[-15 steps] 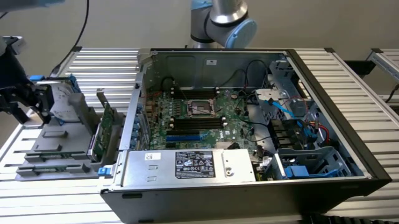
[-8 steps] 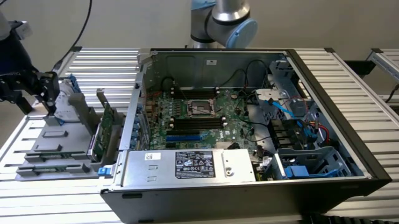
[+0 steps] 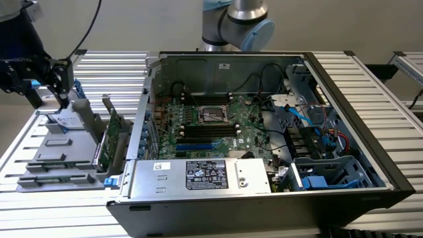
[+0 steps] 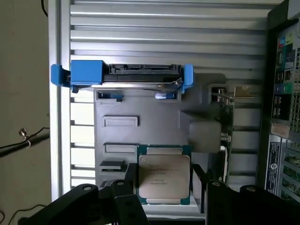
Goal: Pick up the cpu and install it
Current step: 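Pick up the cpu and move it towards the insertion slot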
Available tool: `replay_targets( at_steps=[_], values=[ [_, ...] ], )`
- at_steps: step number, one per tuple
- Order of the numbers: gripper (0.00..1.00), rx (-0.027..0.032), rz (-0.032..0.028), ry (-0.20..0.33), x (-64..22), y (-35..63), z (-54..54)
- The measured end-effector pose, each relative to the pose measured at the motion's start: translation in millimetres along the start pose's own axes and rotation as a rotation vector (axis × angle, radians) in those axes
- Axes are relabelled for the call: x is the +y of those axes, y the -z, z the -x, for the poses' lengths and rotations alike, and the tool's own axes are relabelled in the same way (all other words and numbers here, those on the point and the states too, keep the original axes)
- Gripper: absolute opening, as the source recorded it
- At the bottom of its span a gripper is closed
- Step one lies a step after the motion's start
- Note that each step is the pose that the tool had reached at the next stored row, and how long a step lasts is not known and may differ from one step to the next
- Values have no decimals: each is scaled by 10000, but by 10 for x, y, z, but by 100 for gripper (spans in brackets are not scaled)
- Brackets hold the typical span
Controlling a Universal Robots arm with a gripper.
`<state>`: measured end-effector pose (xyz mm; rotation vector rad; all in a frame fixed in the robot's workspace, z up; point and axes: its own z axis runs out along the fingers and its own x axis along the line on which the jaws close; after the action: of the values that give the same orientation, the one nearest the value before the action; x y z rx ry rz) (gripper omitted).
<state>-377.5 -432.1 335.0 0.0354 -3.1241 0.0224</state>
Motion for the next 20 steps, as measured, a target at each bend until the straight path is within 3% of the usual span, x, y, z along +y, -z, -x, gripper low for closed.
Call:
replay_targets(
  at_steps=[12,20],
  values=[
    [55,66,19,12,-19,543,532],
    [55,75,-66,9,-3,632,872]
  ],
)
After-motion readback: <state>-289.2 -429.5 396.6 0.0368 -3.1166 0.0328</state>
